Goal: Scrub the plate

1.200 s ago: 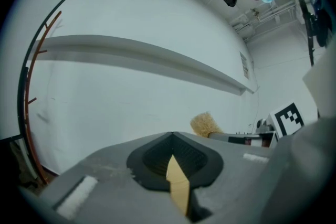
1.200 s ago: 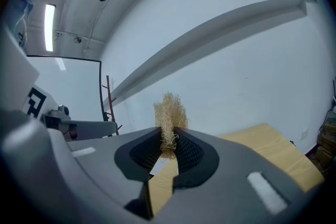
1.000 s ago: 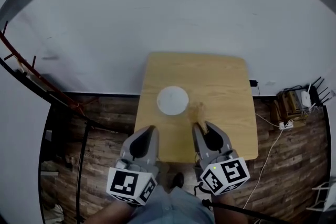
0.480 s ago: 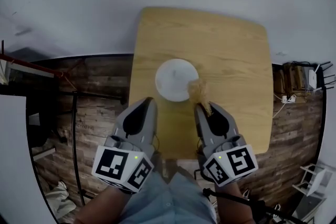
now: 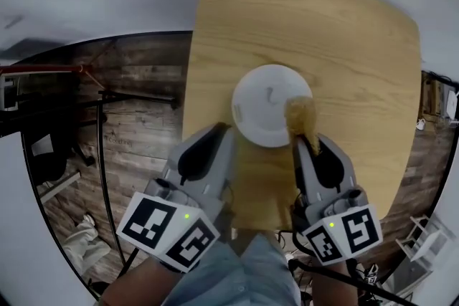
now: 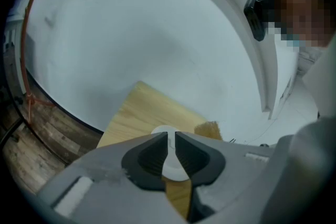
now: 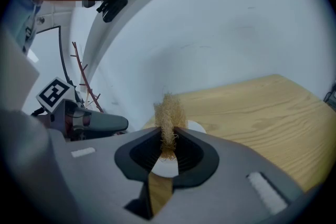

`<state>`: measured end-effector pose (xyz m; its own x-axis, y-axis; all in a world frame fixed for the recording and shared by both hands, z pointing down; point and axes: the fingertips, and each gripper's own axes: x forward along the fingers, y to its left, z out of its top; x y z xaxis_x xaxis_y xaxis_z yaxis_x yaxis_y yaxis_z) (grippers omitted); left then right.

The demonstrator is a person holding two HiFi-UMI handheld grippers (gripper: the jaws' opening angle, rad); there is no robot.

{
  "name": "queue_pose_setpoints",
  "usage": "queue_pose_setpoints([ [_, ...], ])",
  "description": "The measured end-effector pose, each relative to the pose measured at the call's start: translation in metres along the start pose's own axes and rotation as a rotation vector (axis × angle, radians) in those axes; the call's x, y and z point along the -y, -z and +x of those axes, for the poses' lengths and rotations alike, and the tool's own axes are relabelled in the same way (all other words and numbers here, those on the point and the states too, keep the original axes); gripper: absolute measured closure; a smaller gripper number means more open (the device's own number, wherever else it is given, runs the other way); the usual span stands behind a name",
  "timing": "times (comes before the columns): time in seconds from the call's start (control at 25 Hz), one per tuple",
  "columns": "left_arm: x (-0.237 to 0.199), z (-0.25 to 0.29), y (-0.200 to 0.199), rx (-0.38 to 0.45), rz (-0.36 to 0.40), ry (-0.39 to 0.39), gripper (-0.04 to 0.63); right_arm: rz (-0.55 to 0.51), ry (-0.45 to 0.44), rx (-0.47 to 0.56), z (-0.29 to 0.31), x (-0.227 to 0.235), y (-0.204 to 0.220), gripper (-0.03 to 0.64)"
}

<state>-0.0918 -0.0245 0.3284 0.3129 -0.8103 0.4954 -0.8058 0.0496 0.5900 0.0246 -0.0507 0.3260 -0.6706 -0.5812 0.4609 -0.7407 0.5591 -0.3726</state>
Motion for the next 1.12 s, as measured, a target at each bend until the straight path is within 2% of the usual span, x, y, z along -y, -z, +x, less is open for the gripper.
queue_pose_setpoints([
  [0.12,-0.006,0.007,0.006,-0.031,-0.085,0.019,0.528,0.004,-0.002,-0.023,0.006,0.002,0.005,0.556],
  [0.52,-0.028,0.028,0.04,-0.14,-0.301,0.024,0.482,0.014,0.012,-0.09,0.021,0.008,0.025,0.556],
  [0.88,-0.04,0.042,0.057,-0.205,-0.41,0.018,0.476,0.039,0.029,-0.118,0.024,0.017,0.034,0.555],
  [1.12,-0.039,0.05,0.057,-0.228,-0.444,0.02,0.476,0.056,0.028,-0.127,0.027,0.019,0.037,0.555],
])
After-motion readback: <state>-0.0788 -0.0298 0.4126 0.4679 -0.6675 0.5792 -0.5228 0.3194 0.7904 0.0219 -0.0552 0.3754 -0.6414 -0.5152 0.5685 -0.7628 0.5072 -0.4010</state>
